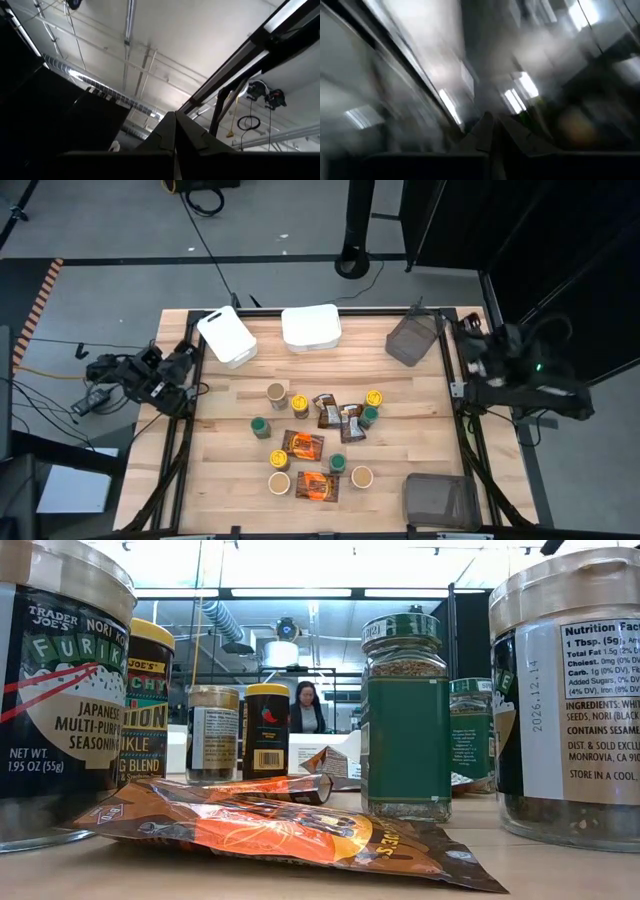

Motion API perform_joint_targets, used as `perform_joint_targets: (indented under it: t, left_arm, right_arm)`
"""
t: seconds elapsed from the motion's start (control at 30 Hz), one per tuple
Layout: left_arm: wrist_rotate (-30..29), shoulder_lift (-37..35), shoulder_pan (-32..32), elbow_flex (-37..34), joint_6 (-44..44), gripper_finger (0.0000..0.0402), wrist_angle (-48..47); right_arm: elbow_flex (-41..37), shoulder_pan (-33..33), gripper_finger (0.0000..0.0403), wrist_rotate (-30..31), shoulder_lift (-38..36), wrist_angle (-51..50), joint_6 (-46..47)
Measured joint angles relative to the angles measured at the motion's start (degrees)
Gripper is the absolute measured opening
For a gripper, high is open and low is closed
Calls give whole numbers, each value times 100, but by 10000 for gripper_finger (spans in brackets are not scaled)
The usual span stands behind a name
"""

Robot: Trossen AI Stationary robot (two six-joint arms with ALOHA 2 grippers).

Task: Sort spices by type
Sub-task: Put the right yellow seasoning bottle into the top black bin

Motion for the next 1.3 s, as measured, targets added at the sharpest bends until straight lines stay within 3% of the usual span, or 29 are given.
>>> perform_joint_targets:
  t: [0.07, 0.13, 0.27, 0.43, 0.57, 0.77, 1.13, 1.3]
  left_arm:
    - [-167, -2, 0, 218, -19, 7, -363]
    - [-229, -1, 0, 445, -29, 7, -848]
    - [-243, 1, 0, 977, -40, 7, -1927]
    - [-461, 1, 0, 1433, -34, 7, -2700]
    - [-670, -2, 0, 1591, 85, 7, -3149]
    - [-1221, -2, 0, 1570, 152, 7, -3493]
    - [-1501, 1, 0, 1565, 445, 12, -3720]
    - [-1530, 1, 0, 1565, 587, 22, -3799]
  right_arm:
    - [1051, 0, 23, 240, 468, -2142, 143]
    - [1956, 10, 18, 71, 1060, -3573, 282]
    - [3323, 135, 17, -511, 2155, -4879, 186]
    - [4482, 304, 16, 60, 3360, -6701, -276]
    - [4736, 473, 21, 138, 4221, -7873, -421]
    - [4733, 605, 82, -130, 5403, -8829, -278]
    - [4733, 672, 312, -333, 6934, -8759, -1020]
    - [4733, 811, 353, -333, 7484, -8684, -1394]
